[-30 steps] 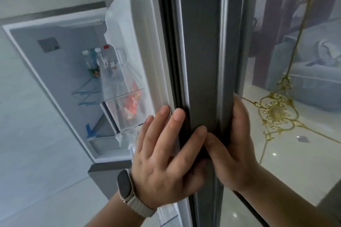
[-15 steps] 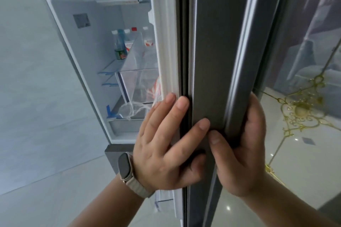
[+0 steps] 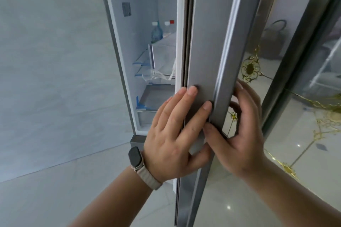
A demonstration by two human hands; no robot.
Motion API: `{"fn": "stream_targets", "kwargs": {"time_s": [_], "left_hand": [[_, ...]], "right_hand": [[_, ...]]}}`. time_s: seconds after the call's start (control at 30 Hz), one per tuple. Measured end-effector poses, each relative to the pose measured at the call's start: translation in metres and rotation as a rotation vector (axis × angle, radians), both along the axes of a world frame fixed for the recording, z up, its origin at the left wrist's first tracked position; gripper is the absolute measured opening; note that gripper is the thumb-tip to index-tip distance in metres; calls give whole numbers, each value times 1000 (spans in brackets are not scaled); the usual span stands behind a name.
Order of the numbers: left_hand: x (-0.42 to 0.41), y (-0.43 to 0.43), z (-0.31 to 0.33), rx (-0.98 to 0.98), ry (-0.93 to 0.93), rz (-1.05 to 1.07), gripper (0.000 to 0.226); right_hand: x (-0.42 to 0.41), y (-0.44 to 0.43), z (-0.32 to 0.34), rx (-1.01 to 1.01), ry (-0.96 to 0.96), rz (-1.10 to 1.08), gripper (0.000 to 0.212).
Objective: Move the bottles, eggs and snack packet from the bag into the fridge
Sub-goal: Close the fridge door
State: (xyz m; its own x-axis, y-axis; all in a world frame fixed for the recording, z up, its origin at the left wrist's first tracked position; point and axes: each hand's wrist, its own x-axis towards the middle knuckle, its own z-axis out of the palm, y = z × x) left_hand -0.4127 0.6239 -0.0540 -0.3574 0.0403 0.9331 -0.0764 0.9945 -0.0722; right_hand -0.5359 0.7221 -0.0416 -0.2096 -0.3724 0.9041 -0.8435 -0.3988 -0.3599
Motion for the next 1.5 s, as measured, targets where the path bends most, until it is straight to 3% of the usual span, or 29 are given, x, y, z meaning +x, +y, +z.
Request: {"fn": "stream_targets", "kwargs": {"time_s": [0.4,0.67,0.93,1.07,1.5], "left_hand": [[66,-87,-16,211,-75,154,70],[81,-135,-31,400,-54,196,80],[69,-189,-39,650,141,165,78],[59,-219,-38,741,237,158,77],[25,-324,-37,885,315,260,85]], "right_hand": [[34,-92,5,203,205,10,58],[23,-160,2,426,385,-182,67],[12,-239,-19,213,587,-272,58],[0,-274,-24,141,573,-280,54],[-33,-369,-31,69,658,-223,45]]}}
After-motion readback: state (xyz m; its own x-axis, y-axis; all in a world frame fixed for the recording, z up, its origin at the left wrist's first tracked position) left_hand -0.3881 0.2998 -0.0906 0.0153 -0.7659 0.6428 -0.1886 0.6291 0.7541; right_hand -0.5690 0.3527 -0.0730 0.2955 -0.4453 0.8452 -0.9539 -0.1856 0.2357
